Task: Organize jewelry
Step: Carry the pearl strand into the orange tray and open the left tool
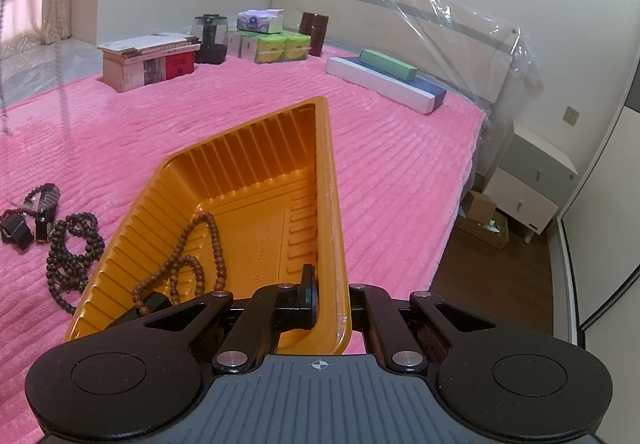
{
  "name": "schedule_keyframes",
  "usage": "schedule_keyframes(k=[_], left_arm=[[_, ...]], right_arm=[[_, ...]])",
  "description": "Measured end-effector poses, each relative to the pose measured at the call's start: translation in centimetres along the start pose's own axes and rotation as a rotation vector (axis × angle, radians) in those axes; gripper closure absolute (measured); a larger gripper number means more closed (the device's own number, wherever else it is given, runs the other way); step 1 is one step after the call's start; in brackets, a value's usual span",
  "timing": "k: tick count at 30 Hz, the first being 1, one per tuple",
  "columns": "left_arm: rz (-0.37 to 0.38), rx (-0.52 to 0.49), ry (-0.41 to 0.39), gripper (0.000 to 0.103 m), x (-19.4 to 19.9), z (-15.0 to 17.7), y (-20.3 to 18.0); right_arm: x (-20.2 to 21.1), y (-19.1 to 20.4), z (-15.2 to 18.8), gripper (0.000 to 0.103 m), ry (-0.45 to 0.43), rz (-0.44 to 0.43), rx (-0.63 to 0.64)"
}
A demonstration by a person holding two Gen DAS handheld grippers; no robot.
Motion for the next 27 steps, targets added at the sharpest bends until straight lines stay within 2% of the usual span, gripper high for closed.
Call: schedule_keyframes(k=[10, 16, 20, 27], left_arm=[[0.136, -0.032, 0.151, 0.101, -7.1, 3.7, -6.3], [0.202, -0.018, 0.218, 0.099, -10.2, 5.7, -8.4], [0.199, -0.013, 0.216, 0.086, -10.6, 5.9, -8.3], [0.099, 0.049, 0.218, 0.084, -9.0, 7.7, -3.5]], right_arm=[[-0.1, 0.0, -0.1, 0.099, 0.003, -0.007, -0.007], [-0.3, -0.2, 0.0, 0.099, 0.005, -0.009, -0.013], [-0.3, -0.3, 0.1, 0.099, 0.006, -0.012, -0.017], [-0.3, -0.3, 0.1, 0.099, 0.004, -0.014, -0.018]])
Point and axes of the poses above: each gripper's, at about its wrist camera, not at the fingertips, and x roughly against the way its jaws point, y to its left, z to its underside, the point moved 9 cm from there along -x, roughly the way its jaws point, and after that the axes turned 3 degrees about -z, right-handed, at the moved point
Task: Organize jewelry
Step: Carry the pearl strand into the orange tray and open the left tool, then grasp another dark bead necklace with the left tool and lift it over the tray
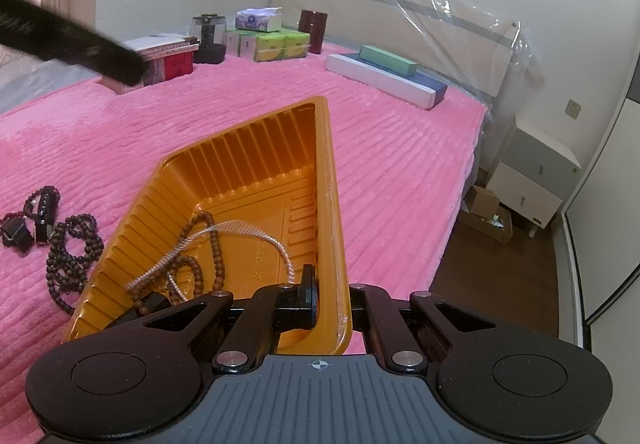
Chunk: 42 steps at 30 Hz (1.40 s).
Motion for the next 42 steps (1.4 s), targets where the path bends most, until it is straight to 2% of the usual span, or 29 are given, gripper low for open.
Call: schedule_keyframes(k=[4, 9, 14, 20, 28, 32, 34, 35, 42], left_arm=[[-0.086, 0.064, 0.009, 0.082, 1.7, 2.6, 4.1], [-0.228, 0.125, 0.029, 0.079, 3.8, 7.1, 8.7], [-0.288, 0.247, 0.065, 0.079, 4.6, 12.1, 11.2], [-0.242, 0.412, 0.11, 0.079, 2.6, 16.3, 10.3], [-0.188, 0.507, 0.138, 0.079, -0.9, 18.1, 8.0], [-0.2, 0.501, 0.173, 0.082, -2.4, 18.6, 7.8], [-0.19, 0.486, 0.187, 0.095, -2.7, 18.7, 7.6], [-0.195, 0.471, 0.19, 0.097, -2.6, 18.6, 7.5], [-0.178, 0.395, 0.163, 0.097, -0.5, 16.0, 7.7]], right_arm=[[0.0, 0.0, 0.0, 0.099, 0.001, 0.0, -0.002], [-0.1, 0.1, 0.1, 0.099, 0.003, 0.003, 0.001], [-0.1, 0.1, 0.1, 0.099, 0.005, 0.005, 0.001], [-0.2, 0.1, 0.3, 0.099, 0.012, 0.008, 0.006], [-0.4, 0.1, 0.4, 0.099, 0.016, 0.009, 0.011], [-0.5, 0.0, 0.5, 0.099, 0.021, 0.012, 0.011], [-0.6, -0.1, 0.6, 0.099, 0.022, 0.014, 0.01], [-0.6, -0.1, 0.6, 0.099, 0.023, 0.015, 0.01], [-0.6, 0.0, 0.5, 0.099, 0.023, 0.015, 0.007]])
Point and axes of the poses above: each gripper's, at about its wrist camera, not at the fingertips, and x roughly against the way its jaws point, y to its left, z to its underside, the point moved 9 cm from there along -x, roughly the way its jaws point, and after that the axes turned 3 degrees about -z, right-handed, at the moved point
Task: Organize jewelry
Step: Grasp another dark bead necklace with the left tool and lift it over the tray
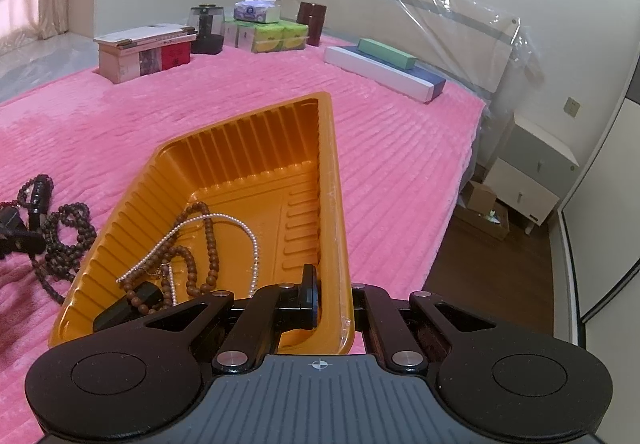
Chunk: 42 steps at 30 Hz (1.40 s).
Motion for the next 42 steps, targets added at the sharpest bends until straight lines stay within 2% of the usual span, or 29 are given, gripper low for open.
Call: schedule_keyframes(k=[9, 14, 31, 42], left_arm=[[0.019, -0.175, -0.146, 0.097, 6.1, -7.8, -1.6], [0.02, -0.225, -0.213, 0.097, 8.7, -11.0, -2.5], [0.061, -0.375, -0.428, 0.097, 17.3, -19.7, -8.5], [0.089, -0.461, -0.51, 0.097, 20.5, -23.6, -12.9]], right_arm=[[0.4, 0.1, -0.2, 0.099, -0.01, -0.002, 0.003], [0.7, 0.2, -0.3, 0.099, -0.015, -0.002, 0.006], [1.3, 0.2, -0.5, 0.099, -0.027, 0.007, 0.019], [1.5, -0.1, -0.4, 0.099, -0.023, 0.004, 0.02]])
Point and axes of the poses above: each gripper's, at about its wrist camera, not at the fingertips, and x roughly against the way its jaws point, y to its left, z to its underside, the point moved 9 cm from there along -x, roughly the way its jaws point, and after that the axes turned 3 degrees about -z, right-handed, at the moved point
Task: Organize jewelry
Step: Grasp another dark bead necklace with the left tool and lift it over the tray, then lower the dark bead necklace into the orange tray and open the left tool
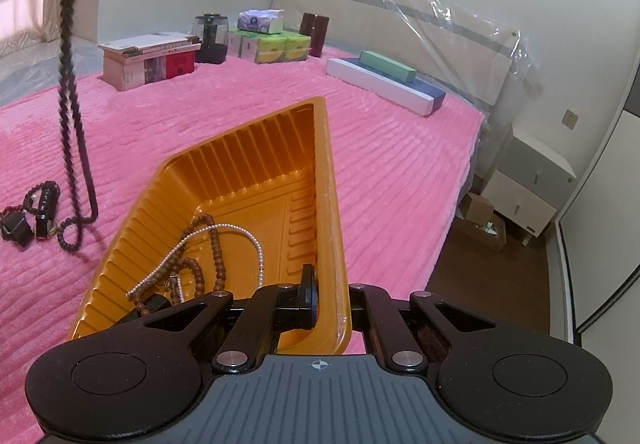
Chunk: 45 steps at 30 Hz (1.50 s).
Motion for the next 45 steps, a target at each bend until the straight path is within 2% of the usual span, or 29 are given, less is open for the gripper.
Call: schedule_keyframes(k=[15, 22, 30, 39, 45], left_arm=[[-0.009, -0.074, -0.052, 0.097, -1.0, -7.1, 1.0], [0.005, -0.121, -0.062, 0.097, -1.5, -9.0, -0.4], [0.041, -0.157, -0.035, 0.097, -3.2, -8.4, -2.5], [0.073, -0.197, 0.04, 0.097, -6.4, -5.7, -4.4], [0.11, -0.263, 0.079, 0.097, -7.5, -3.8, -5.7]], right_arm=[[-0.2, -0.1, 0.0, 0.099, 0.001, -0.004, -0.005], [-0.2, -0.1, 0.0, 0.099, 0.001, -0.005, -0.004], [-0.2, 0.0, 0.0, 0.099, 0.006, -0.01, 0.005], [-0.4, -0.3, -0.1, 0.099, 0.012, -0.018, 0.006], [-0.6, -0.2, -0.1, 0.099, 0.019, -0.026, 0.011]])
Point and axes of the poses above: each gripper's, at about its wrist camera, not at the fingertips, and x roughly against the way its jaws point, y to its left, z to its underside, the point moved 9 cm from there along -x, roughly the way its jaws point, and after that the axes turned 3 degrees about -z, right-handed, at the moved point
